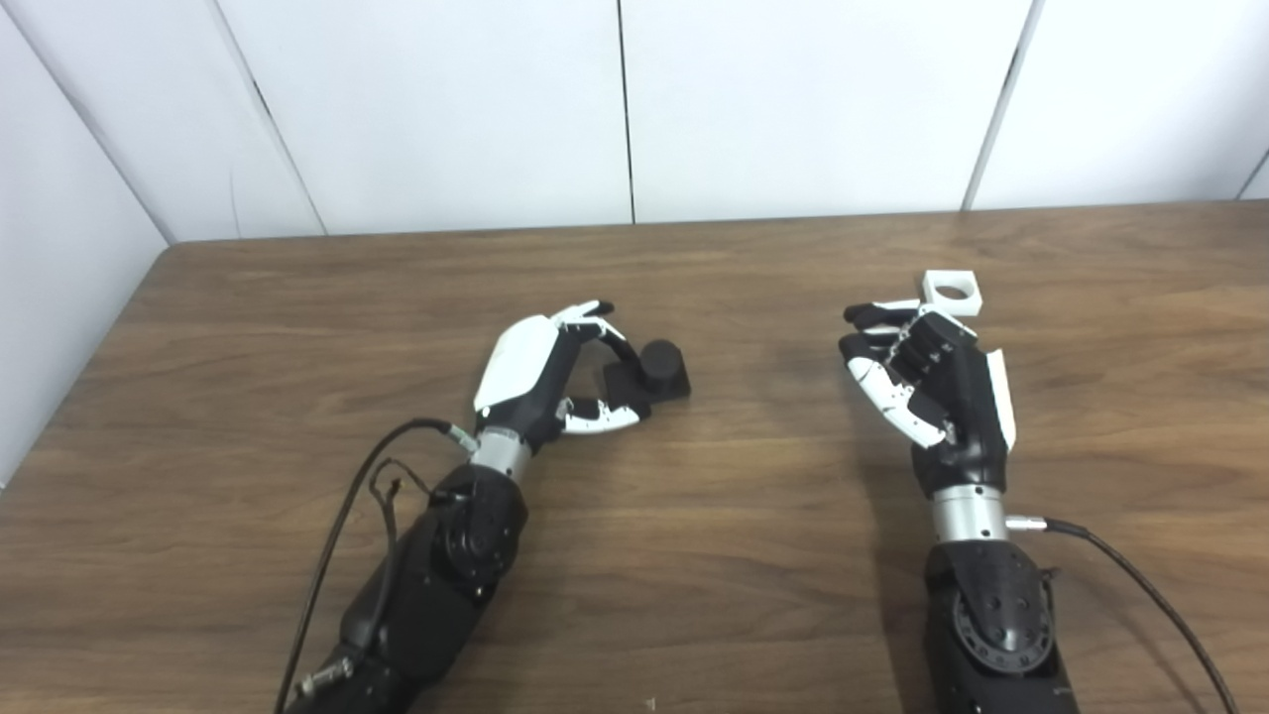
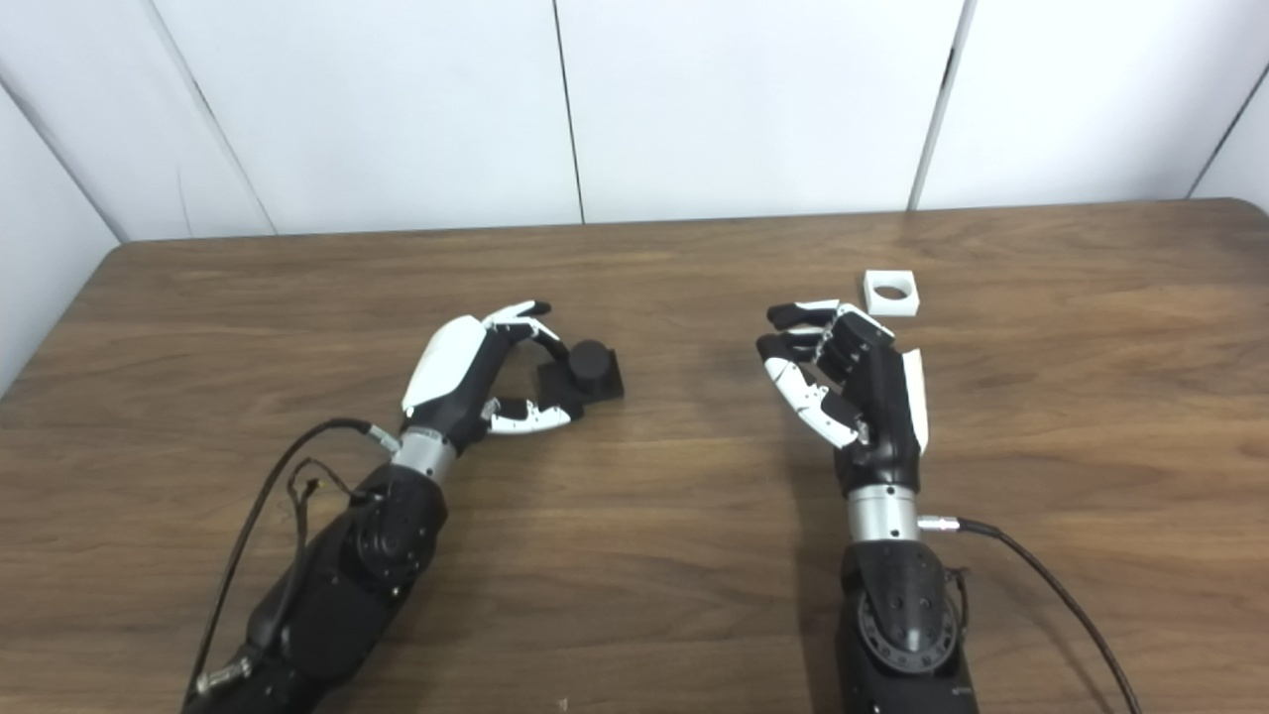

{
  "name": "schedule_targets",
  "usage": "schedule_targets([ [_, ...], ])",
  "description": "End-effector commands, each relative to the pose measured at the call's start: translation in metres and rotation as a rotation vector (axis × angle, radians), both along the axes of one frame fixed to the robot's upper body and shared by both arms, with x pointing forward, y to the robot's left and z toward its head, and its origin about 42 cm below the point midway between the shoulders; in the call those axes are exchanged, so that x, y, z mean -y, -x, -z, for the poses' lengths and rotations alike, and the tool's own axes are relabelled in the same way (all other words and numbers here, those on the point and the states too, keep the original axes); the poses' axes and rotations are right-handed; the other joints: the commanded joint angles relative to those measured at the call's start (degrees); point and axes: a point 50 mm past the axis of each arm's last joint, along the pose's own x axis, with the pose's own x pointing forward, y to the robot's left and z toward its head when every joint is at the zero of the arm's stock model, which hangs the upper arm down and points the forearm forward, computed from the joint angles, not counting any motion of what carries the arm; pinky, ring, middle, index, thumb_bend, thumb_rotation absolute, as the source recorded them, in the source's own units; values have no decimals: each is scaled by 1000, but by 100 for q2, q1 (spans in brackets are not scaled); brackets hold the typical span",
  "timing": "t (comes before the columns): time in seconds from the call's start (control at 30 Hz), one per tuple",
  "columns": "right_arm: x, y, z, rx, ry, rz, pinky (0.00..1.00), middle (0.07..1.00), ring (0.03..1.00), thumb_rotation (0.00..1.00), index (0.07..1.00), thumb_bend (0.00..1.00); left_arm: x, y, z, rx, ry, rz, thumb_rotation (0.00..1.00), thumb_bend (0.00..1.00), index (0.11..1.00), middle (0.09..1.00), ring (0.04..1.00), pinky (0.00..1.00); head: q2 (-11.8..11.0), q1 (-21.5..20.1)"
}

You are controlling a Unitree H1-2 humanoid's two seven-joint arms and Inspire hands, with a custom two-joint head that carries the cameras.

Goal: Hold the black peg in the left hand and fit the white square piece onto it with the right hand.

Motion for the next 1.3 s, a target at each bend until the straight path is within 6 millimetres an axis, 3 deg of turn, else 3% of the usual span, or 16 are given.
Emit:
schedule_targets([
  [0.0, 14, 18, 25, -83, 17, 36, 436, 605, 511, 172, 499, 489, 15, 29, 30, -145, -56, 114, 82, 513, 493, 877, 907, 786, 9, 0],
  [0.33, 17, 17, 23, -72, 25, 37, 440, 604, 515, 175, 499, 490, 21, 50, 29, -172, -46, 162, 80, 513, 494, 881, 911, 793, 23, -52],
  [0.87, 22, 19, 20, -64, 15, 49, 438, 597, 508, 176, 499, 491, 20, 43, 38, -150, -175, 186, 88, 509, 496, 884, 917, 837, 39, -89],
  [0.9, 23, 19, 20, -64, 15, 50, 438, 599, 508, 175, 499, 490, 20, 43, 38, -147, -186, 186, 247, 609, 594, 892, 923, 841, 39, -89],
  [0.97, 23, 20, 19, -66, 17, 52, 438, 601, 509, 175, 499, 490, 20, 42, 38, -133, -216, 187, 340, 665, 657, 898, 925, 839, 39, -89],
  [1.03, 23, 21, 19, -66, 16, 52, 439, 603, 510, 174, 499, 489, 20, 40, 39, -126, -235, 186, 367, 692, 704, 907, 932, 842, 34, -94],
  [1.27, 22, 20, 19, -58, 12, 53, 443, 604, 511, 175, 500, 490, 18, 36, 41, -119, -274, 182, 346, 707, 720, 918, 937, 836, 47, -106],
])
